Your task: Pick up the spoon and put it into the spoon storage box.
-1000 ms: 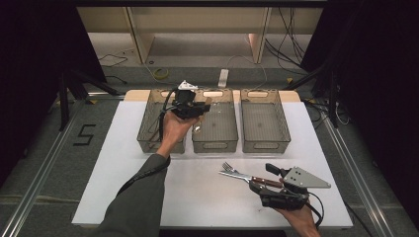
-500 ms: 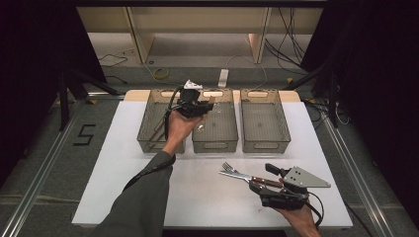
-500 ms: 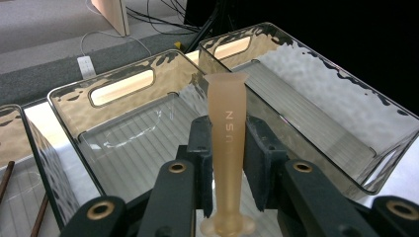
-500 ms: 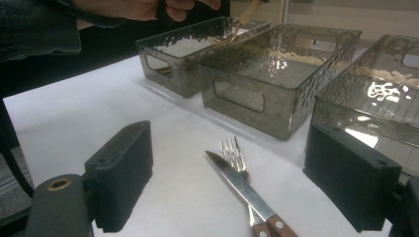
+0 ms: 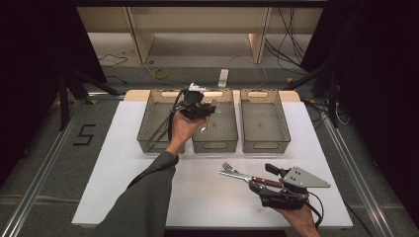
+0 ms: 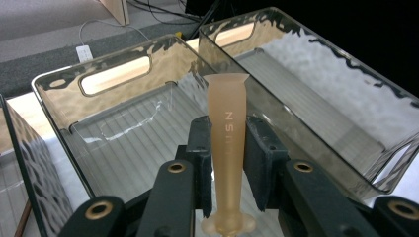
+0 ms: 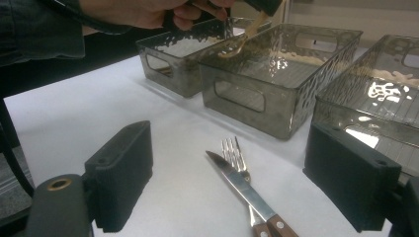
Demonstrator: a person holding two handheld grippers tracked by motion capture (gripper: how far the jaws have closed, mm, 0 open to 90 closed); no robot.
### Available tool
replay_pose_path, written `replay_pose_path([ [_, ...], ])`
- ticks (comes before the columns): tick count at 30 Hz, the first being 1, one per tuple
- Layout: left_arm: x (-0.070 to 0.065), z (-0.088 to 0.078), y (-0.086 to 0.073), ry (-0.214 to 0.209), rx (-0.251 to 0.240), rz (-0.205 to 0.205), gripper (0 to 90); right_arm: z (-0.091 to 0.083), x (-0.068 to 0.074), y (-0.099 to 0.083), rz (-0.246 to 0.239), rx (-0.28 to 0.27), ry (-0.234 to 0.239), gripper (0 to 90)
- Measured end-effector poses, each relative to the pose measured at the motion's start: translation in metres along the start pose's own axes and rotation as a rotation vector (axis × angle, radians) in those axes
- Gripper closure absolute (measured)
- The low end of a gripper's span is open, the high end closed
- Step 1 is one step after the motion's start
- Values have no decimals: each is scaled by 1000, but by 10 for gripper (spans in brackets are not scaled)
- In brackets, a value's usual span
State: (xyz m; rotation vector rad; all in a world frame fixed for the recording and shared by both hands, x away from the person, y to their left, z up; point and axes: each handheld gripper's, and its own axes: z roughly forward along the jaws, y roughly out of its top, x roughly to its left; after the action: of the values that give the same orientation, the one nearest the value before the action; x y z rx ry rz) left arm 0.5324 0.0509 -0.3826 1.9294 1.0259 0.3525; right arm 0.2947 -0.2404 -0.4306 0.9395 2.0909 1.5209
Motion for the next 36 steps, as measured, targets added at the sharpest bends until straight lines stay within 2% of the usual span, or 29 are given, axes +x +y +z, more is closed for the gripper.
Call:
replay_pose_path([
  [3,0,2,-2,-5,-1,-17,731,0,0,0,3,-2,0,192],
  [7,2,6,-5,0,30,-28,708,0,0,0,3,-1,-1,192],
  [9,4,7,-6,3,30,-50,606,0,0,0,1,-1,-1,192],
  [12,6,4,-6,-9,15,-85,520,0,0,0,3,-1,-1,192],
  [14,6,3,-5,2,24,-79,442,0,0,0,3,-1,-1,192],
  [18,7,-2,-5,-1,20,-91,388,0,0,0,3,-1,-2,192],
  [22,6,-10,-5,-6,16,-83,340,0,0,0,1,-1,-4,192],
  [28,5,-19,-4,-27,11,-92,244,0,0,0,-3,1,-5,192],
  [33,1,-29,-8,-44,-25,-102,172,0,0,0,0,2,-5,192],
  [36,-1,-38,-14,-67,-36,-98,165,0,0,0,0,1,-5,192],
])
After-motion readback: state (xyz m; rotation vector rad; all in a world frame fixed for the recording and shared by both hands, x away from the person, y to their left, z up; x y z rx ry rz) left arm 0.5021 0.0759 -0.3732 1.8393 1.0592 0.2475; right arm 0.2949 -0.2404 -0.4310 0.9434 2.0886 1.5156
